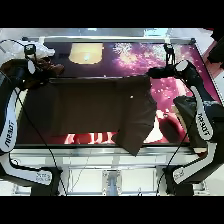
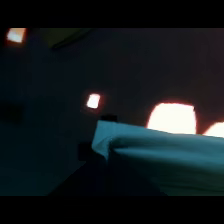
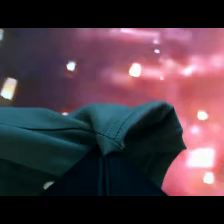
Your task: Fold the shirts.
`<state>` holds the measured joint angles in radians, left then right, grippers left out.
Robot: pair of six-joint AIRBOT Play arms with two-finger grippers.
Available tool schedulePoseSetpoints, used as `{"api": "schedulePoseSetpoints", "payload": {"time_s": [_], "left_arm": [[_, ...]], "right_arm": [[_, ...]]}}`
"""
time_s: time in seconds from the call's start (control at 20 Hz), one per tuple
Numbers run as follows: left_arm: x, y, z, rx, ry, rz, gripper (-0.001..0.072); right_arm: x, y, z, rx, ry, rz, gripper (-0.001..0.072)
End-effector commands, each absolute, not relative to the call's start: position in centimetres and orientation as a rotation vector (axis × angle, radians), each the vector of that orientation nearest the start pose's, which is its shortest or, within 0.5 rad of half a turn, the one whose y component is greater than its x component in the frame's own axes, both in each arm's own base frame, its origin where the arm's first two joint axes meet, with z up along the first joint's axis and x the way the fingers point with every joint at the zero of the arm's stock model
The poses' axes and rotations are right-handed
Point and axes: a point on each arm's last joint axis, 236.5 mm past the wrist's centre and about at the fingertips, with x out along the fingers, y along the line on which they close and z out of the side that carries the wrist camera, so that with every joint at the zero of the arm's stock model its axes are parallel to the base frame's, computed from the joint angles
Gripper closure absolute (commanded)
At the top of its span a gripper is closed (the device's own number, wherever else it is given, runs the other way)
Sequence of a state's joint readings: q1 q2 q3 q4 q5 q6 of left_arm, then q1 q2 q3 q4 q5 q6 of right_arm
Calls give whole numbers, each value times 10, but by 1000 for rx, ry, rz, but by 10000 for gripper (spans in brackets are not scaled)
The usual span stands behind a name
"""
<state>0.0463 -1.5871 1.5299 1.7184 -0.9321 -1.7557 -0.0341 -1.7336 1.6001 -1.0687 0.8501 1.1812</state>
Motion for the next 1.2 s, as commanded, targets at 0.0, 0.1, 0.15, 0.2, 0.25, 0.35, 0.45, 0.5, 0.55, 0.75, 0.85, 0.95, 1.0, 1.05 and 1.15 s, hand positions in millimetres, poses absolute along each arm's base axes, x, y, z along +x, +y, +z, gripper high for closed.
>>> {"api": "schedulePoseSetpoints", "payload": {"time_s": [0.0, 0.1, 0.15, 0.2, 0.25, 0.35, 0.45, 0.5, 0.55, 0.75, 0.85, 0.95, 1.0, 1.05, 1.15], "left_arm": [[516, 57, 15, -32, 1045, 221, 697], [508, 57, -6, -30, 1118, 229, 697], [503, 57, -18, -31, 1158, 231, 697], [499, 57, -30, -30, 1197, 235, 697], [495, 57, -41, -29, 1230, 237, 697], [490, 57, -56, -27, 1274, 240, 697], [491, 57, -61, -26, 1279, 239, 697], [490, 57, -62, -27, 1282, 239, 696], [490, 55, -63, -36, 1285, 235, 697], [478, 45, -67, -28, 1345, 176, 396], [465, 43, -69, -2, 1405, 146, 4], [454, 54, -67, 46, 1448, 177, 4], [451, 61, -59, 63, 1454, 207, 4], [450, 66, -47, 72, 1436, 233, 4], [454, 72, -1, 85, 1327, 253, 4]], "right_arm": [[541, 60, -13, 112, 1027, 344, 690], [522, 67, -33, 120, 1105, 367, 690], [513, 71, -44, 123, 1136, 373, 690], [504, 74, -56, 128, 1168, 377, 690], [496, 76, -66, 131, 1192, 379, 689], [485, 79, -79, 136, 1228, 382, 689], [476, 83, -88, 141, 1254, 387, 689], [473, 86, -90, 140, 1262, 392, 689], [472, 87, -91, 137, 1265, 395, 688], [465, 91, -91, 185, 1302, 379, 651], [452, 94, -91, 187, 1355, 403, 410], [435, 96, -84, 186, 1410, 430, 393], [429, 93, -75, 161, 1421, 431, 393], [424, 85, -63, 122, 1422, 414, 393], [417, 63, -28, 24, 1385, 363, 393]]}}
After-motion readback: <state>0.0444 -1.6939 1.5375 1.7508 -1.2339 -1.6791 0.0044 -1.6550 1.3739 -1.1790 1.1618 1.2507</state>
